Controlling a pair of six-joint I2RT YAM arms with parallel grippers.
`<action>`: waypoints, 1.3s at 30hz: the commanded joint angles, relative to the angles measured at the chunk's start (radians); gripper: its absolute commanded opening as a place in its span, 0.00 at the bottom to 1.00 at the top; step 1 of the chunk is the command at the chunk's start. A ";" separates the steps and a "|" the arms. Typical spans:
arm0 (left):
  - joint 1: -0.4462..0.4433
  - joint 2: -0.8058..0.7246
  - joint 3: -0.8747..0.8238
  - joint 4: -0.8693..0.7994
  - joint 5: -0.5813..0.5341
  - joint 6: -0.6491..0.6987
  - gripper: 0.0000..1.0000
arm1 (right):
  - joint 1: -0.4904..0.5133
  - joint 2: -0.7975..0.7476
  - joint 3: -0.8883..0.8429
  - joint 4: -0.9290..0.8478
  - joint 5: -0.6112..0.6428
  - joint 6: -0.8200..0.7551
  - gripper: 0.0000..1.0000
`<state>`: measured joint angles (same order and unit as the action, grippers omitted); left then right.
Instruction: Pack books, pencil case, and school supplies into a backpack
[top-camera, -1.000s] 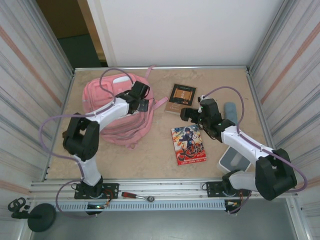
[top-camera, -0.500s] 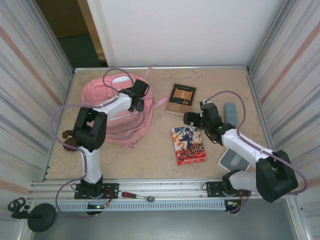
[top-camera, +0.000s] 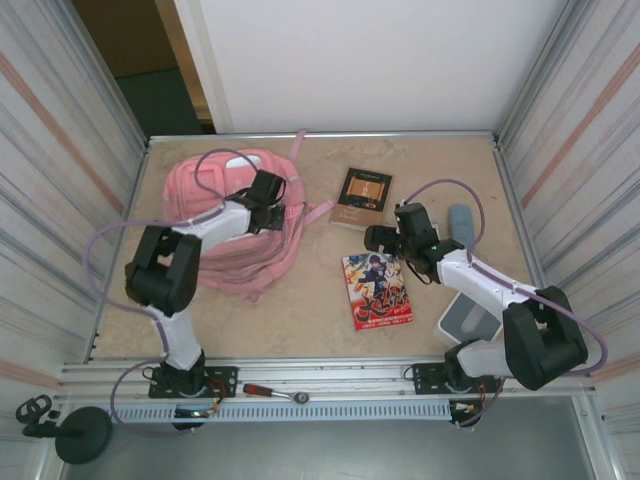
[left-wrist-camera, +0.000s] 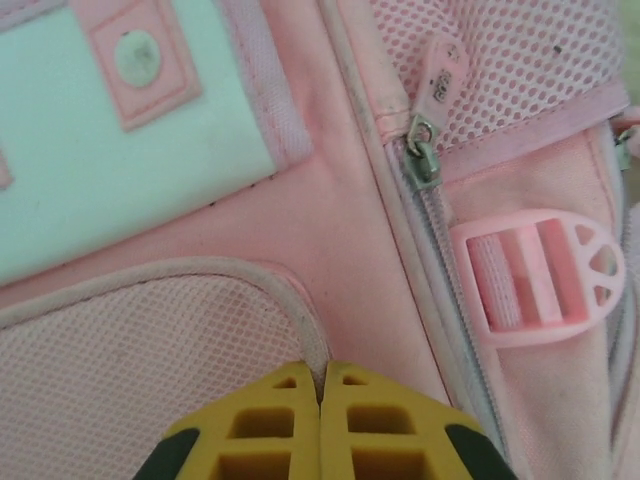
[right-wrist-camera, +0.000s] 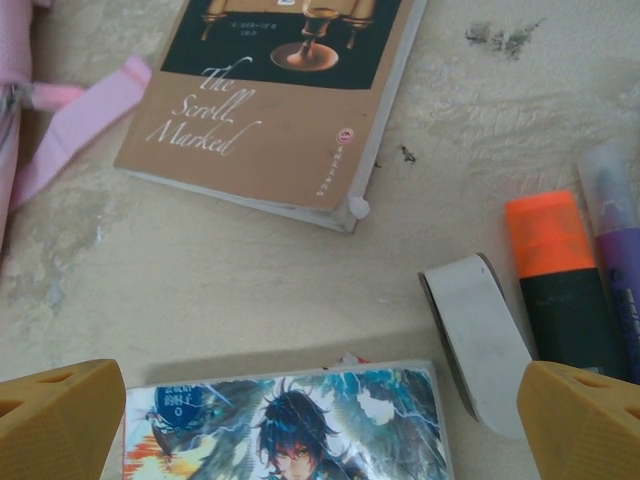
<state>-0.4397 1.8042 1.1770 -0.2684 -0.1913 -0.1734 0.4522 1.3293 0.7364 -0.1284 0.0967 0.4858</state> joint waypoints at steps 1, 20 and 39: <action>-0.005 -0.199 -0.169 0.195 0.212 0.113 0.00 | 0.008 0.058 0.103 -0.086 -0.064 -0.037 0.99; 0.050 -0.451 -0.449 0.469 0.392 0.134 0.00 | 0.048 0.702 0.612 0.089 -0.627 0.257 0.62; 0.102 -0.347 -0.282 0.394 0.337 0.075 0.00 | 0.048 0.461 0.479 0.348 -0.706 0.465 0.00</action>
<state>-0.3588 1.4242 0.7994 0.0658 0.1741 -0.0792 0.4877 1.9259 1.2362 0.1581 -0.5896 0.9112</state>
